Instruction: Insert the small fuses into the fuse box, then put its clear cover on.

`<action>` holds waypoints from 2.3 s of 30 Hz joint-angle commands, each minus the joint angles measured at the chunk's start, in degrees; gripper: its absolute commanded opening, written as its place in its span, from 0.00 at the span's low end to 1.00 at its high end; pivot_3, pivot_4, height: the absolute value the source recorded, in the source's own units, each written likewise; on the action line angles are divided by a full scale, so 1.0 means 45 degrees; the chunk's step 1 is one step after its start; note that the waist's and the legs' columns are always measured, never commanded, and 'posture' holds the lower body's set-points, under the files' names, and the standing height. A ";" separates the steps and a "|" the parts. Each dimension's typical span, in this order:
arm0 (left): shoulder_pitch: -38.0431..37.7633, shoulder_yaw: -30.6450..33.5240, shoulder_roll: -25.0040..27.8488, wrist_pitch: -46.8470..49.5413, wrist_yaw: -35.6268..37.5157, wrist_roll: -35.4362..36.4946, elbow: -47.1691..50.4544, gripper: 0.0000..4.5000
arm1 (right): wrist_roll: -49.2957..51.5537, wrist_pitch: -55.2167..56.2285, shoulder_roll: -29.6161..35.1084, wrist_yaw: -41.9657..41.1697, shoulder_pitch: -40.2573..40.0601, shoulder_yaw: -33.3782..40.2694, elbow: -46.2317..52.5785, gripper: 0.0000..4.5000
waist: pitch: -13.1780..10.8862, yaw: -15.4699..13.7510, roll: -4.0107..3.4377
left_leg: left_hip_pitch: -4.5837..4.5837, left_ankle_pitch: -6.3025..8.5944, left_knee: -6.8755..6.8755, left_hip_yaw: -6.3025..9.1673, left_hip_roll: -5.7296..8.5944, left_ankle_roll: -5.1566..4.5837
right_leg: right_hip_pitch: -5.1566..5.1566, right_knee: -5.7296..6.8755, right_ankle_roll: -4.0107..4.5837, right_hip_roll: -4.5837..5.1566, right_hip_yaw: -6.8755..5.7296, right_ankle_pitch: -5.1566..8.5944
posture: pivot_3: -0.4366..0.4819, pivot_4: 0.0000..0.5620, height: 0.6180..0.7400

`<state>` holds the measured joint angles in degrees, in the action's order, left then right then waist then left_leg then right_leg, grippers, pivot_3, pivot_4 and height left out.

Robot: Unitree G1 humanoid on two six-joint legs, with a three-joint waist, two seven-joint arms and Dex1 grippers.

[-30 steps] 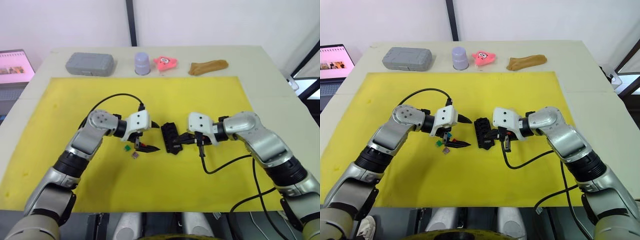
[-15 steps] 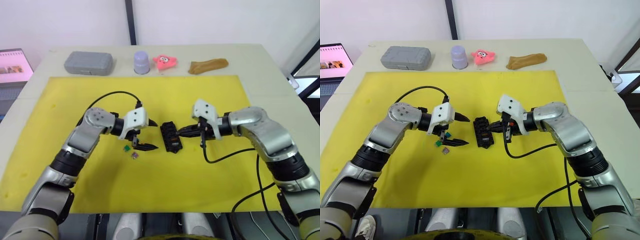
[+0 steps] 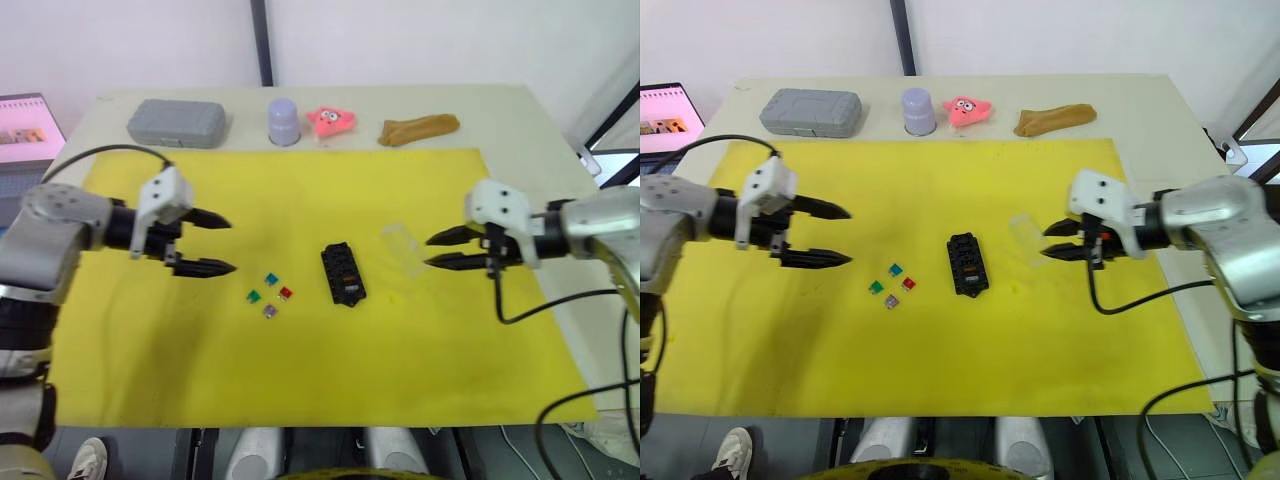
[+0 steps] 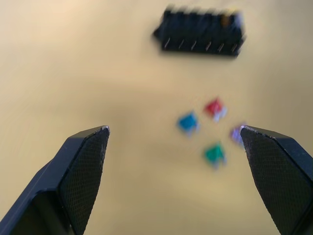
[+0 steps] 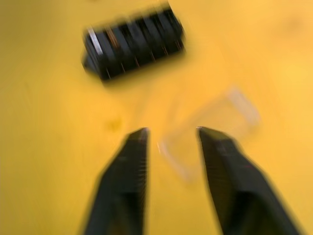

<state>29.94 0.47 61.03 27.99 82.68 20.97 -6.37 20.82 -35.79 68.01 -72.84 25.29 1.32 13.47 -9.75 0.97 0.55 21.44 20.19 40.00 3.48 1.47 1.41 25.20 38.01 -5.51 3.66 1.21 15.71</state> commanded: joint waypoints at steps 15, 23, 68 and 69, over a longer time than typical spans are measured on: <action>-0.1299 0.1330 0.0954 -0.1101 -0.0019 0.0026 -0.0867 1.00 | 0.0021 0.1611 0.1254 -0.0586 -0.1091 0.2099 -0.1184 0.99 | -0.0025 -0.0025 -0.0042 | -0.0006 0.0001 0.0002 -0.0013 -0.0007 -0.0001 | -0.0007 0.0003 0.0000 0.0002 0.0003 0.0000 | 0.48 0.27 1.00; 0.0009 -0.0912 -0.1188 0.1760 0.0538 0.0885 0.0123 1.00 | 0.1524 -0.0907 -0.1110 0.0324 0.1989 -0.0622 0.2569 0.99 | -0.0029 0.0013 -0.0041 | 0.0004 -0.0003 0.0006 -0.0006 -0.0014 0.0006 | 0.0010 0.0019 0.0000 -0.0006 0.0004 0.0000 | 0.48 0.27 1.00; 0.2067 -0.4580 -0.3561 0.7147 0.1951 0.0804 -0.4922 0.22 | -0.1051 -0.1861 -0.4443 0.1867 0.4519 -0.5279 0.3507 1.00 | -0.0023 0.0027 -0.0027 | 0.0002 -0.0055 0.0016 0.0005 0.0011 0.0098 | 0.0011 0.0028 0.0000 0.0008 0.0002 0.0000 | 0.48 0.27 1.00; 0.2012 -0.4614 -0.3569 0.7000 0.1934 0.0688 -0.4986 0.22 | -0.1060 -0.1844 -0.4449 0.1868 0.4537 -0.5283 0.3486 1.00 | -0.0023 0.0028 -0.0027 | 0.0002 -0.0055 0.0015 0.0005 0.0011 0.0098 | 0.0011 0.0027 0.0000 0.0008 0.0002 0.0000 | 0.48 0.27 1.00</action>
<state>40.24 -19.05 44.77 60.23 91.59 25.57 -28.00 16.43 -44.60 48.34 -64.51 44.27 -24.03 28.57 -9.85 1.10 0.43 21.45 19.94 40.07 3.51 1.52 1.85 25.25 38.14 -5.51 3.70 1.22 15.70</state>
